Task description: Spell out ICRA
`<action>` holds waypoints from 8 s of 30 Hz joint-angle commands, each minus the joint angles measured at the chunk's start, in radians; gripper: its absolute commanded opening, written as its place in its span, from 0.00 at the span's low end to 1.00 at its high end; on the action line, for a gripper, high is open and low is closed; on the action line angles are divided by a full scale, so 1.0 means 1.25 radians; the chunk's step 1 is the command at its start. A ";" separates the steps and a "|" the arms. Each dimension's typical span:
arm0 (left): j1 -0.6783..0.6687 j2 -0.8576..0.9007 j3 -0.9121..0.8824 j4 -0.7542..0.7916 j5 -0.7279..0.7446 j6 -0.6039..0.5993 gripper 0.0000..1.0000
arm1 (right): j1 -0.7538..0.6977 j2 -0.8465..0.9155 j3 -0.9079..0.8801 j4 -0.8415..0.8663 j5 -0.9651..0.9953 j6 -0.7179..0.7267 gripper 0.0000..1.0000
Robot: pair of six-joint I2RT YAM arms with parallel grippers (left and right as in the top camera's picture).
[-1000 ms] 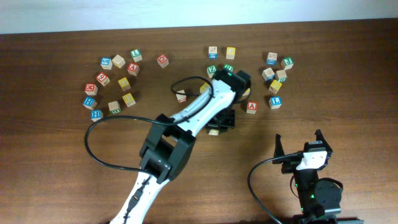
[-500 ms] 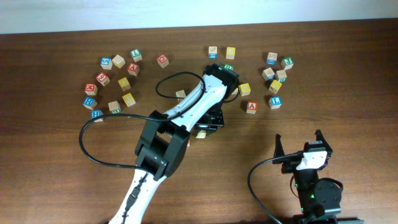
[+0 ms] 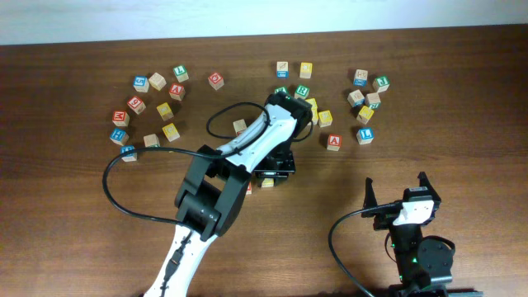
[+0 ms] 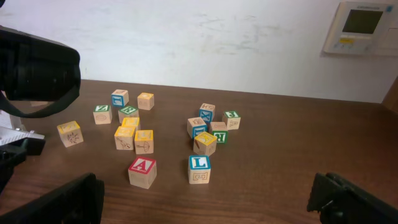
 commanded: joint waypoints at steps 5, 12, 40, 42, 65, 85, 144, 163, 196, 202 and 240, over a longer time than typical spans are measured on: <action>0.002 -0.046 -0.019 -0.024 -0.022 -0.016 0.37 | -0.006 -0.004 -0.004 -0.005 0.009 0.001 0.98; 0.006 -0.138 -0.016 0.000 -0.022 0.017 0.42 | -0.006 -0.004 -0.004 -0.005 0.009 0.001 0.98; 0.544 -0.445 0.043 -0.100 -0.178 0.056 0.99 | -0.006 -0.004 0.040 0.678 -0.322 0.456 0.98; 0.544 -0.445 0.043 -0.100 -0.178 0.056 0.99 | -0.006 0.005 0.143 0.652 -0.266 0.403 0.98; 0.544 -0.445 0.043 -0.100 -0.178 0.056 0.99 | 0.137 1.501 1.745 -0.839 -0.497 0.090 0.99; 0.544 -0.445 0.043 -0.100 -0.178 0.056 0.99 | 0.227 1.923 1.745 -0.617 0.134 0.471 0.75; 0.544 -0.445 0.043 -0.100 -0.178 0.056 0.99 | 0.239 2.006 1.714 -0.580 0.153 0.539 0.35; 0.544 -0.445 0.043 -0.100 -0.178 0.056 0.99 | 0.228 1.983 1.758 -0.661 0.149 0.452 0.79; 0.544 -0.445 0.043 -0.100 -0.178 0.056 0.99 | 0.209 1.930 1.760 -0.672 0.058 0.401 0.21; 0.544 -0.445 0.043 -0.100 -0.178 0.056 0.99 | 0.210 1.831 1.760 -0.782 0.009 0.401 0.21; 0.544 -0.445 0.043 -0.100 -0.178 0.056 0.99 | 0.423 1.793 1.395 -0.958 -0.118 0.432 0.33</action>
